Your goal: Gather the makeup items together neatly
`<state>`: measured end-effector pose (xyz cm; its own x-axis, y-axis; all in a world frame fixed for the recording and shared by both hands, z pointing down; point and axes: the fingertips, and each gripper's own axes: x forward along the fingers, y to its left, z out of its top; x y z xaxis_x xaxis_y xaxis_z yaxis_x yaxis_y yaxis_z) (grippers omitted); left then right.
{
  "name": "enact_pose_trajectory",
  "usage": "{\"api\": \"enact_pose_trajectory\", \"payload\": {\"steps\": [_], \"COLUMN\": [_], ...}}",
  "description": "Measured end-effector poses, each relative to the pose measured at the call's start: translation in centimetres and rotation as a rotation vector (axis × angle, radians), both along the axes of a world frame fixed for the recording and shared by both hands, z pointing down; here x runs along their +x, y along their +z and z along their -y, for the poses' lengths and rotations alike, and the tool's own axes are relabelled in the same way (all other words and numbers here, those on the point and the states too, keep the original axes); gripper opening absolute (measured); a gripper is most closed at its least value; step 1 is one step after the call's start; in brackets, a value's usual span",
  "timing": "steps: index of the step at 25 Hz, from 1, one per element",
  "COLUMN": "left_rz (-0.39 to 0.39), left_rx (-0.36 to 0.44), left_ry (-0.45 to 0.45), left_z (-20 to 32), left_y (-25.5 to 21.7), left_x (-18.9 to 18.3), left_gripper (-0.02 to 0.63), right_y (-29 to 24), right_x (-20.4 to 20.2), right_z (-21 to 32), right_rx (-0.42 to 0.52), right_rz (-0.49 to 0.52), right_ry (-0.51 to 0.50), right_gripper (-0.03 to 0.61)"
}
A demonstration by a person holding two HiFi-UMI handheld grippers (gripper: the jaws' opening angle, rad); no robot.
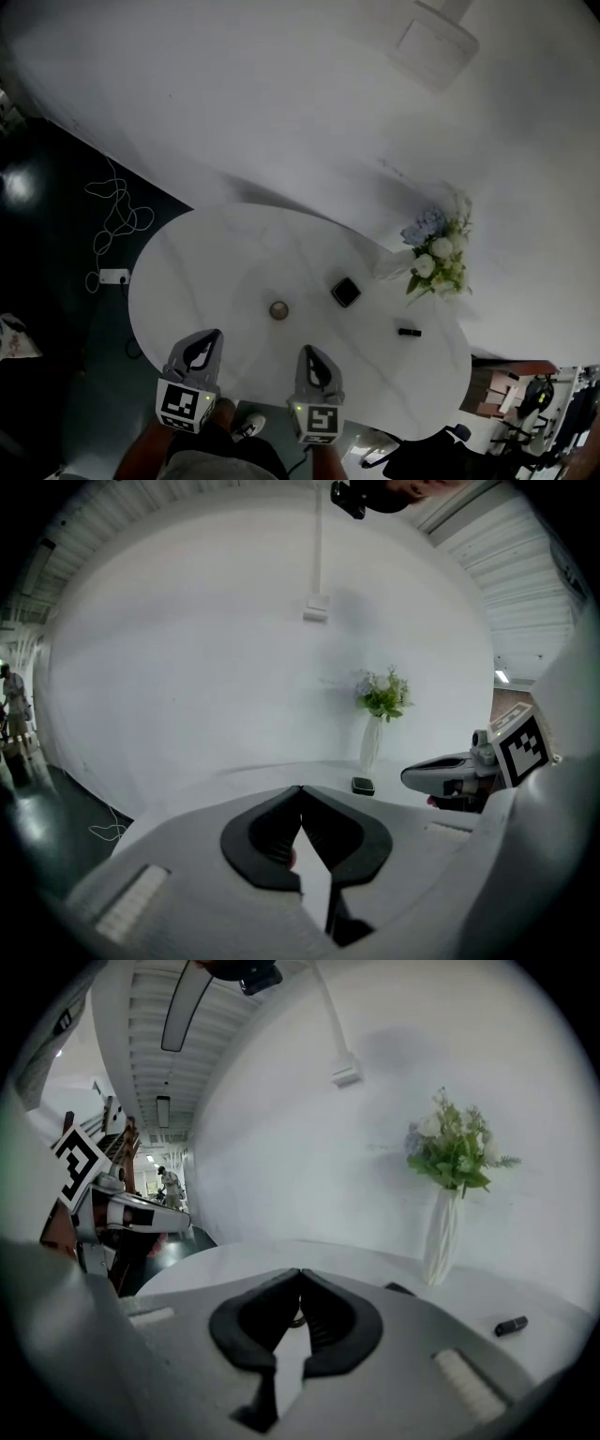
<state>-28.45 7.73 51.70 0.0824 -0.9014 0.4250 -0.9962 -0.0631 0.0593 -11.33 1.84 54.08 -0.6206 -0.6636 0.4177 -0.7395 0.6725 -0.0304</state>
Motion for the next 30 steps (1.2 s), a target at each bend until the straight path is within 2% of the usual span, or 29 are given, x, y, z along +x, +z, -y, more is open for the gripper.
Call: {"api": "enact_pose_trajectory", "payload": {"steps": [7,9,11,19,30], "left_rz": [-0.002,-0.001,-0.01,-0.031,-0.053], "left_rx": [-0.039,-0.047,-0.057,-0.118,-0.122], "left_ry": [0.007,0.012,0.011,-0.009,-0.016], "left_z": [2.5,3.1,3.3,2.9,3.2], "left_y": [2.9,3.6,4.1,6.3,7.1], "left_x": [-1.4,-1.5,-1.7,-2.9,-4.3], "left_gripper": [0.009,0.009,0.009,0.009,0.009], "right_y": [4.7,6.2,7.7,12.7,15.6], "right_x": [-2.6,-3.5,-4.3,-7.0,-7.9], "right_z": [2.0,2.4,2.7,3.7,4.1], "right_rx": [-0.045,-0.069,-0.101,-0.198,-0.239], "right_rz": [-0.065,-0.072,-0.089,-0.177,-0.278], "right_ry": [-0.054,-0.075,-0.092,-0.14,-0.127], "right_gripper": [0.006,0.08,0.124,0.259,0.27]}}
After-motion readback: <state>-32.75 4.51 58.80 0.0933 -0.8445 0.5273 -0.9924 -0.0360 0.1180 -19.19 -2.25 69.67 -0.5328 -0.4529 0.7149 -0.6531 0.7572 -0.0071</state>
